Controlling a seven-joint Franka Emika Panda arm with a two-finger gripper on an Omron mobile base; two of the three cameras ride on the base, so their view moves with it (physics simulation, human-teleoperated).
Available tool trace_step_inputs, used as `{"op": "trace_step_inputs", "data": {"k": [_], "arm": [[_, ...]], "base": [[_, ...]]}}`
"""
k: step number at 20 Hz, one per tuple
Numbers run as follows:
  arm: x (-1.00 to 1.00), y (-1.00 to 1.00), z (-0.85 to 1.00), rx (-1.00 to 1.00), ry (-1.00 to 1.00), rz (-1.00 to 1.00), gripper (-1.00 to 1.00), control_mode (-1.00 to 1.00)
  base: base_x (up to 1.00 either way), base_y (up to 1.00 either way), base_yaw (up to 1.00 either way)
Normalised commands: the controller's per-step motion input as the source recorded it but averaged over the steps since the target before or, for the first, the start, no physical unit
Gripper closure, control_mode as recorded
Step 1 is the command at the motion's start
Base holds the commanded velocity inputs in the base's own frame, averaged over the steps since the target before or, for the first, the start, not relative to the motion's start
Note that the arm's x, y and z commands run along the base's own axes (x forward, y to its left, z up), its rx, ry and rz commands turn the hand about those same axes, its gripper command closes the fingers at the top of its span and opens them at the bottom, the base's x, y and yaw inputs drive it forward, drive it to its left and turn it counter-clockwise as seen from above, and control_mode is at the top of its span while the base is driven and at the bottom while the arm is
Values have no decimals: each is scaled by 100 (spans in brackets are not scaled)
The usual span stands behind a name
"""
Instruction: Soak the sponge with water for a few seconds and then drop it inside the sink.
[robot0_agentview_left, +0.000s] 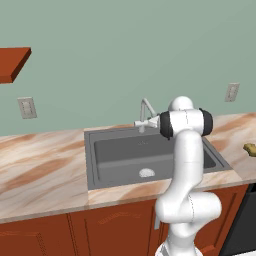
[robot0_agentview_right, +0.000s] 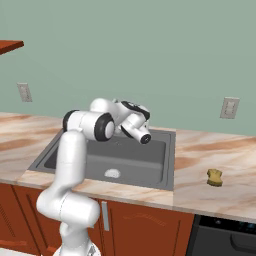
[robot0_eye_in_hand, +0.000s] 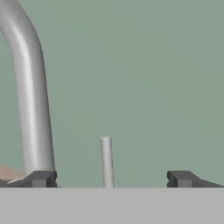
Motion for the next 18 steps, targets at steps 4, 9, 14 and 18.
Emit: {"op": "trace_step_inputs", "data": {"k": [4, 9, 14, 18], "arm": [[29, 0, -9, 3, 0, 0, -100, -100], [28, 0, -12, 2, 0, 0, -100, -100], [13, -1, -7, 0, 0, 0, -100, -100], [0, -13, -3, 0, 0, -1, -100, -100]], "base": [[0, 0, 0], [0, 0, 0], [0, 0, 0], [0, 0, 0]]}}
